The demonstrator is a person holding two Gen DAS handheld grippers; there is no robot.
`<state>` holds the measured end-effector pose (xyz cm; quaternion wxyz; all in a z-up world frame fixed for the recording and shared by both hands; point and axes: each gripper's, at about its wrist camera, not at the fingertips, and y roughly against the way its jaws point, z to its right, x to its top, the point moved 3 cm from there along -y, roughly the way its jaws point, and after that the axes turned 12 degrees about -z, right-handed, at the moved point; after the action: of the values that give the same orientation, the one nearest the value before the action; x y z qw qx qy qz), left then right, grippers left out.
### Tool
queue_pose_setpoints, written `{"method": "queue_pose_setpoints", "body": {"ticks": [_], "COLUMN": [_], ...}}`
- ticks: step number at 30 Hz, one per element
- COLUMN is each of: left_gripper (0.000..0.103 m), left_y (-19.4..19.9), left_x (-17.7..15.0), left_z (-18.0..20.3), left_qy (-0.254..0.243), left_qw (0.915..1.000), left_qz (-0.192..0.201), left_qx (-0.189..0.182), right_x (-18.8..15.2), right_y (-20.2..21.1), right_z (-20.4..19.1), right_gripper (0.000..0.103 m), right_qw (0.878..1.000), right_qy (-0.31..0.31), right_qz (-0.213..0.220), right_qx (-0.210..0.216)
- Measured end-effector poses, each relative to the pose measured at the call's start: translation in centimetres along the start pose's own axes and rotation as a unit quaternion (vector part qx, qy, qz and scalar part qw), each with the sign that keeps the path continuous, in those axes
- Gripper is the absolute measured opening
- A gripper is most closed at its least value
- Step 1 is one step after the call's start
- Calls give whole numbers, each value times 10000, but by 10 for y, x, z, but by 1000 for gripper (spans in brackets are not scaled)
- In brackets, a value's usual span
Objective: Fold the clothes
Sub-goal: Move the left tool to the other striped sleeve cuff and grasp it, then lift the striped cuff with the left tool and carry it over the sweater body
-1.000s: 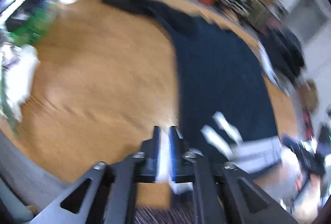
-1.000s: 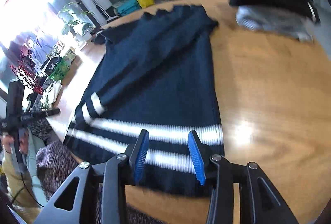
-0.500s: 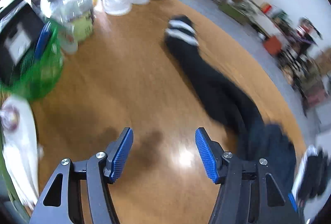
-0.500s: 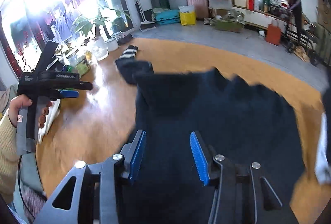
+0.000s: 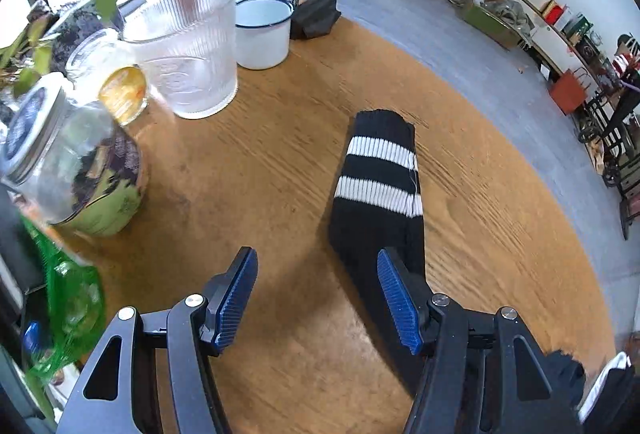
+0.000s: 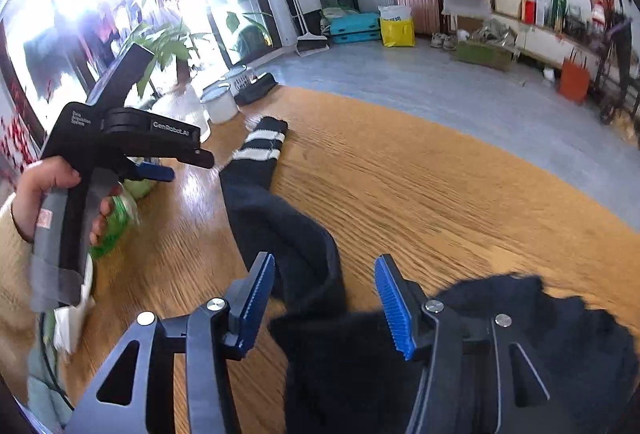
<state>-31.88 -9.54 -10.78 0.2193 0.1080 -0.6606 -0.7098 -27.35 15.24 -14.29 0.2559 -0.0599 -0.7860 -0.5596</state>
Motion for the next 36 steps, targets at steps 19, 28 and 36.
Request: {"method": "queue_pose_setpoints", "body": {"ticks": [19, 28, 36], "left_gripper": [44, 8, 8], "left_y": [-42, -38, -13], "left_x": [37, 35, 35], "left_z": [40, 49, 45], "left_qy": [68, 9, -106], "left_qw": [9904, 9924, 9974], "left_qz": [-743, -662, -452], "left_qx": [1165, 1039, 549], "right_x": [-5, -6, -4], "right_y": [-42, -30, -30], "right_z": [28, 27, 30], "right_gripper": [26, 10, 10], "right_qw": [9968, 9974, 9966], "right_qy": [-725, -613, -724], "right_qz": [-286, -87, -63], "right_qx": [182, 380, 397]}}
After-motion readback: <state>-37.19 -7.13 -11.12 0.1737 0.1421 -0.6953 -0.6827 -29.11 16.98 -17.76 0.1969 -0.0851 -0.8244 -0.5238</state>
